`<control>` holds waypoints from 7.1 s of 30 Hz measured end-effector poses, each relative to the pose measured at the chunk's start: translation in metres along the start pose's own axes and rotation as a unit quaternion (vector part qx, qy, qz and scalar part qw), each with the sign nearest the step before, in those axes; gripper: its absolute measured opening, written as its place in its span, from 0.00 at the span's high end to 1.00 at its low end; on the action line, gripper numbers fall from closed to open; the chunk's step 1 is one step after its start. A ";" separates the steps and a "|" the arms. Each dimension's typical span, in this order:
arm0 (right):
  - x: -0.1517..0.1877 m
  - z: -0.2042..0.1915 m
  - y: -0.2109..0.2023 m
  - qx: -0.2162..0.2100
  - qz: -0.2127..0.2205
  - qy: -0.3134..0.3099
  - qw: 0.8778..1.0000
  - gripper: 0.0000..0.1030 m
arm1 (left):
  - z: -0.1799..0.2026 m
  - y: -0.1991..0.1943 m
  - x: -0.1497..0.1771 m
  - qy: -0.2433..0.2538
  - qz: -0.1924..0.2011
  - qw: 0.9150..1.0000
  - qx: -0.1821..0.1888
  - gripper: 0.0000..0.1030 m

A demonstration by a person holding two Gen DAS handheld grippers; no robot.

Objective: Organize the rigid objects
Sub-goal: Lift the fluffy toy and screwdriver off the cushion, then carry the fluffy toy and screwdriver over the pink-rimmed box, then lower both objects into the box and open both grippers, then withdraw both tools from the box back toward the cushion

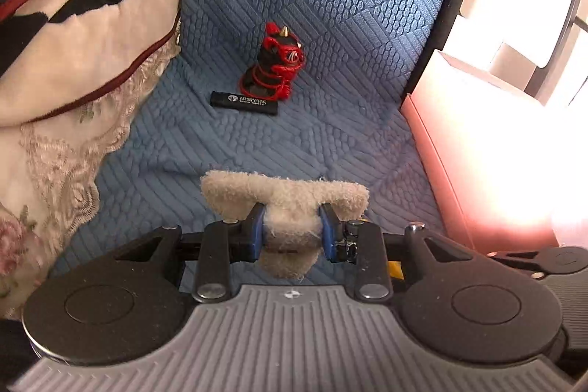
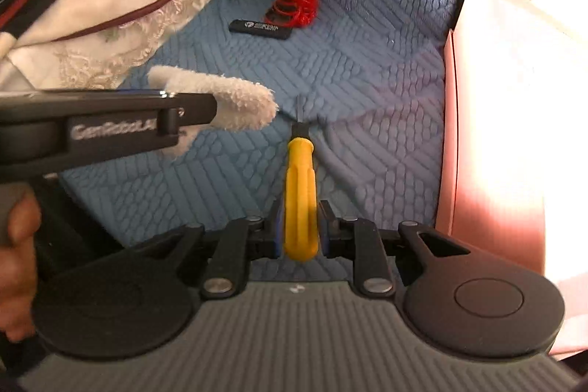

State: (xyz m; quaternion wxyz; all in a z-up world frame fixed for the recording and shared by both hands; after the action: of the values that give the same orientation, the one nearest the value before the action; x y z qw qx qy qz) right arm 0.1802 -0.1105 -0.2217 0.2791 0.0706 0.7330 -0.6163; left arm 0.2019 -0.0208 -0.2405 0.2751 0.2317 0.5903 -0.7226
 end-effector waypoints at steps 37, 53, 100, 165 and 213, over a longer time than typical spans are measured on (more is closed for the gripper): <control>-0.028 0.000 0.027 0.011 0.032 0.008 0.999 0.81 | -0.020 0.015 -0.021 -0.043 -0.002 0.999 -0.001 0.65; -0.049 0.014 -0.018 0.014 0.066 0.015 0.998 0.81 | -0.002 0.005 -0.031 -0.036 0.022 0.999 0.025 0.65; -0.092 0.193 -0.183 0.039 0.189 0.087 0.977 0.81 | 0.215 -0.071 -0.124 0.029 0.077 0.986 0.146 0.65; -0.049 0.132 -0.196 0.004 0.215 0.083 0.973 0.78 | 0.137 -0.123 -0.113 0.010 0.108 0.987 0.121 0.58; -0.048 0.024 -0.114 -0.020 0.165 0.041 0.985 0.78 | 0.003 -0.046 -0.064 -0.006 0.078 0.996 0.047 0.58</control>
State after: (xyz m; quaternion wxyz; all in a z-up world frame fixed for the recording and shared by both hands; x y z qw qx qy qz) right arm 0.1774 -0.1481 -0.1011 0.3481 0.2105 0.7343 -0.5434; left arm 0.2191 -0.0092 -0.1643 0.3228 0.2857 0.5343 -0.7271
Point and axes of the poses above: each gripper's, at about its wrist camera, not at the fingertips, and y roughly the way its jaws point, z to its right, x to its underside, the point moved 10 cm from there along y, roughly the way its jaws point, and after that the axes turned 1 degree about -x, right-handed, at the moved point
